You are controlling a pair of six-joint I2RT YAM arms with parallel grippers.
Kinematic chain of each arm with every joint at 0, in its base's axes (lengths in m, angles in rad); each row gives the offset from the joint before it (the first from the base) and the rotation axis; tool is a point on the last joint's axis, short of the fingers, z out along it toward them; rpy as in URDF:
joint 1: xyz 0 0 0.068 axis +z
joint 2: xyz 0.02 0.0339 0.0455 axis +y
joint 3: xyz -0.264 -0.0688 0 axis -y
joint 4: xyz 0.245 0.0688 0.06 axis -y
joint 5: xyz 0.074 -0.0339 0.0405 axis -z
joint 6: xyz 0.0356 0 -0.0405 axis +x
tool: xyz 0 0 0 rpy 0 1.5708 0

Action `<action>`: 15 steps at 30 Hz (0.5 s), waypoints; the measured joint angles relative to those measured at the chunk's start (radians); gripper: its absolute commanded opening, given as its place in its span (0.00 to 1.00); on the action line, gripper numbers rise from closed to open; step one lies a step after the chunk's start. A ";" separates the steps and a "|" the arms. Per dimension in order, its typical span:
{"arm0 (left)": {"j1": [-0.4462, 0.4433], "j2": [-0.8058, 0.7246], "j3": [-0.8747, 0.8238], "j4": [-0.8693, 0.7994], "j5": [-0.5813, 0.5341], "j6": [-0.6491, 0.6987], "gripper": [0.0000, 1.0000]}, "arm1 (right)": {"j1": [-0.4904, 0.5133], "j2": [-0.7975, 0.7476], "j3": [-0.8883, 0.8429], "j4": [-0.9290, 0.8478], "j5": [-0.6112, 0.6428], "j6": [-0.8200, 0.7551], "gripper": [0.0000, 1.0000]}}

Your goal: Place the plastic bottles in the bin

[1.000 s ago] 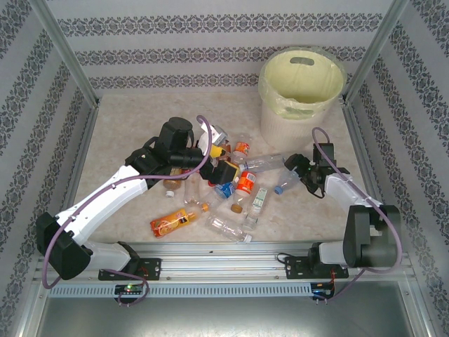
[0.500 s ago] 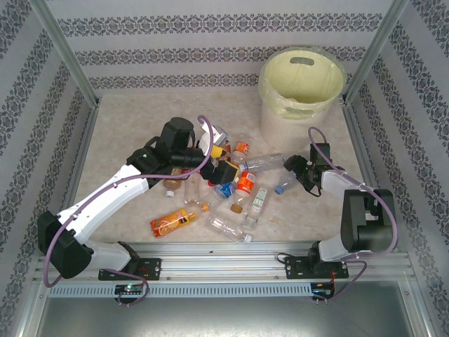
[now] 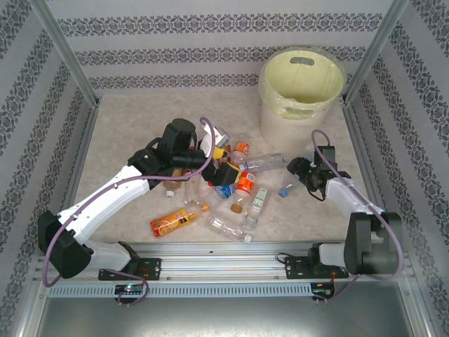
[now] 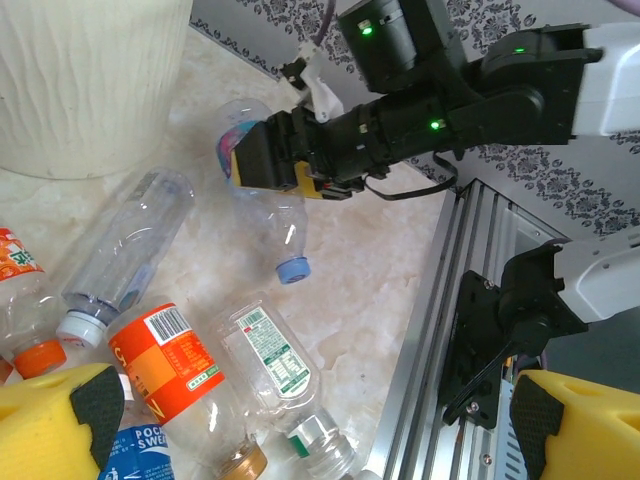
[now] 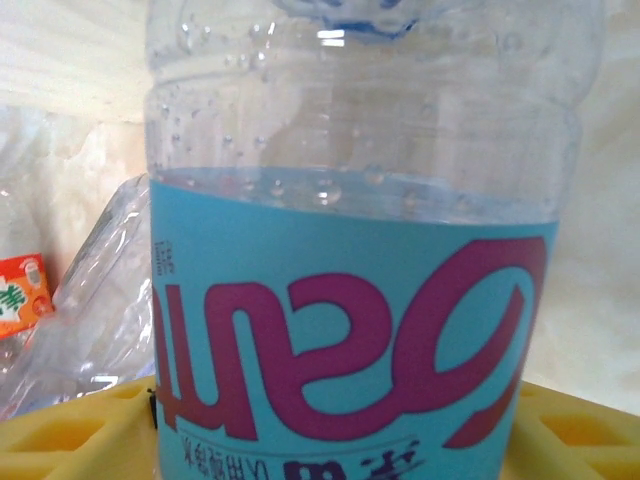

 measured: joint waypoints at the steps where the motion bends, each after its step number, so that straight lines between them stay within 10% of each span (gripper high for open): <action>1: -0.002 0.000 0.000 0.000 0.000 0.000 1.00 | 0.000 -0.026 -0.002 -0.019 0.003 -0.008 0.69; 15: -0.005 -0.009 0.000 -0.004 -0.010 0.000 1.00 | 0.003 -0.385 0.057 -0.251 0.011 -0.101 0.67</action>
